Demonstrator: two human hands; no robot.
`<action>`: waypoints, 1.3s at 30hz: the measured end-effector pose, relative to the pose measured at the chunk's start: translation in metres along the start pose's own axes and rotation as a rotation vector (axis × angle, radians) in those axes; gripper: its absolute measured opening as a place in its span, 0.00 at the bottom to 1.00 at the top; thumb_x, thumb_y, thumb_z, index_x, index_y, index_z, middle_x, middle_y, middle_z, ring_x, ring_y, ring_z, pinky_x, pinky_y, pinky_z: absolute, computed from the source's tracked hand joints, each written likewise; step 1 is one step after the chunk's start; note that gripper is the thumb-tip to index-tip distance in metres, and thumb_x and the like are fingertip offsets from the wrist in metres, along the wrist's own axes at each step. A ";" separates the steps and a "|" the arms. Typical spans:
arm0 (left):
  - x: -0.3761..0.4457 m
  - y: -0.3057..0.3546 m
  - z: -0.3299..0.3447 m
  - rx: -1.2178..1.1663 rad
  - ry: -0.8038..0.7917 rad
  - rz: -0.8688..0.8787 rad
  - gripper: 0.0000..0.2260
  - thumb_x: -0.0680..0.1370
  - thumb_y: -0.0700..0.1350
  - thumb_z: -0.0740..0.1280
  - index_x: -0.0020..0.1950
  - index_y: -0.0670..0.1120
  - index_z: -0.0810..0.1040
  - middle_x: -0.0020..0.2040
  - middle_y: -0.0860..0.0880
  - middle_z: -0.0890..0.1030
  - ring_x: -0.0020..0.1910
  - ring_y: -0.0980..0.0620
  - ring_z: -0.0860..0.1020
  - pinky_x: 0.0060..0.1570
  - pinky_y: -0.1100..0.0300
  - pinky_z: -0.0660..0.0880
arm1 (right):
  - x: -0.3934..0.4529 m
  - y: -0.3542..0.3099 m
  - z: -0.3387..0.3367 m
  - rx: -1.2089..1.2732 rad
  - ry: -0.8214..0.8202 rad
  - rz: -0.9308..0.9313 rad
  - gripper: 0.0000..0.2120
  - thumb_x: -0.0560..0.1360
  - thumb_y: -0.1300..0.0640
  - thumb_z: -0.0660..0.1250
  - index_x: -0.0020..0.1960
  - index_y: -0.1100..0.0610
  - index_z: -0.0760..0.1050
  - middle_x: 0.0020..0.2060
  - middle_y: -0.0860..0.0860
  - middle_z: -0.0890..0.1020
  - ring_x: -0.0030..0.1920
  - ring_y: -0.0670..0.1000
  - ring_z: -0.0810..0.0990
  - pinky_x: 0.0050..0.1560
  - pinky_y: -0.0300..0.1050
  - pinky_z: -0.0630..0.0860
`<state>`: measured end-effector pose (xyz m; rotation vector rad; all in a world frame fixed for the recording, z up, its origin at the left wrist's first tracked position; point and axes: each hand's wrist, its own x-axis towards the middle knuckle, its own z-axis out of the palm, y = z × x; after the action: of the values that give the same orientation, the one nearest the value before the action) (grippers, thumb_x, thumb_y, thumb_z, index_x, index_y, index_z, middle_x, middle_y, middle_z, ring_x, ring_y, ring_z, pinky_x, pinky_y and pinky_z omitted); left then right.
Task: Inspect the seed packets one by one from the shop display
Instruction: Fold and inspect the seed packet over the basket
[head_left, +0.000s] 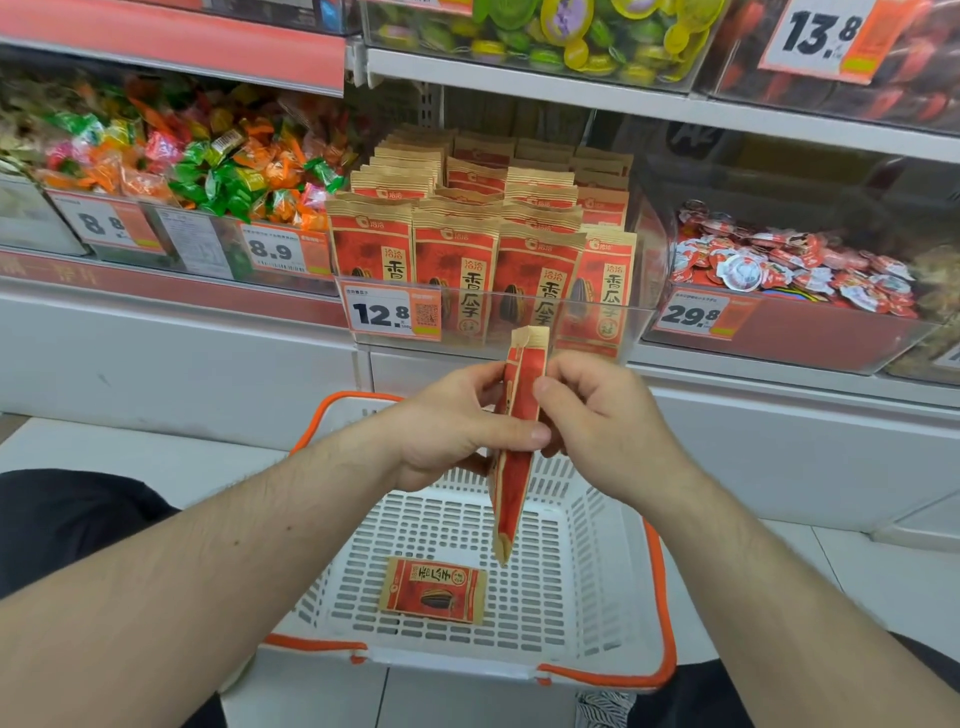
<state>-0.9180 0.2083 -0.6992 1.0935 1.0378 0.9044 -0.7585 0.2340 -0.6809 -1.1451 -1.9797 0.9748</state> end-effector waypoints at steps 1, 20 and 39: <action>0.000 0.000 -0.001 -0.008 -0.012 0.004 0.24 0.68 0.37 0.78 0.61 0.47 0.76 0.40 0.56 0.82 0.41 0.51 0.81 0.42 0.52 0.74 | 0.001 0.000 0.000 0.074 -0.015 0.042 0.15 0.79 0.61 0.62 0.34 0.54 0.73 0.24 0.49 0.76 0.26 0.49 0.77 0.28 0.47 0.73; -0.002 0.006 -0.003 -0.206 0.149 -0.014 0.21 0.68 0.38 0.72 0.60 0.40 0.74 0.43 0.44 0.79 0.42 0.48 0.79 0.32 0.52 0.80 | -0.006 -0.008 -0.013 -0.249 -0.527 0.195 0.12 0.73 0.54 0.73 0.37 0.62 0.79 0.30 0.57 0.81 0.28 0.50 0.79 0.35 0.51 0.79; 0.008 -0.002 -0.004 -0.509 0.192 -0.088 0.21 0.65 0.43 0.60 0.56 0.40 0.77 0.50 0.39 0.79 0.49 0.41 0.77 0.60 0.47 0.74 | -0.008 -0.003 0.004 -0.275 -0.426 0.121 0.06 0.75 0.52 0.72 0.40 0.50 0.80 0.36 0.49 0.83 0.39 0.50 0.82 0.46 0.53 0.81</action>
<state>-0.9197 0.2162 -0.7030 0.5403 0.9310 1.1397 -0.7595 0.2247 -0.6816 -1.2994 -2.4677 1.1054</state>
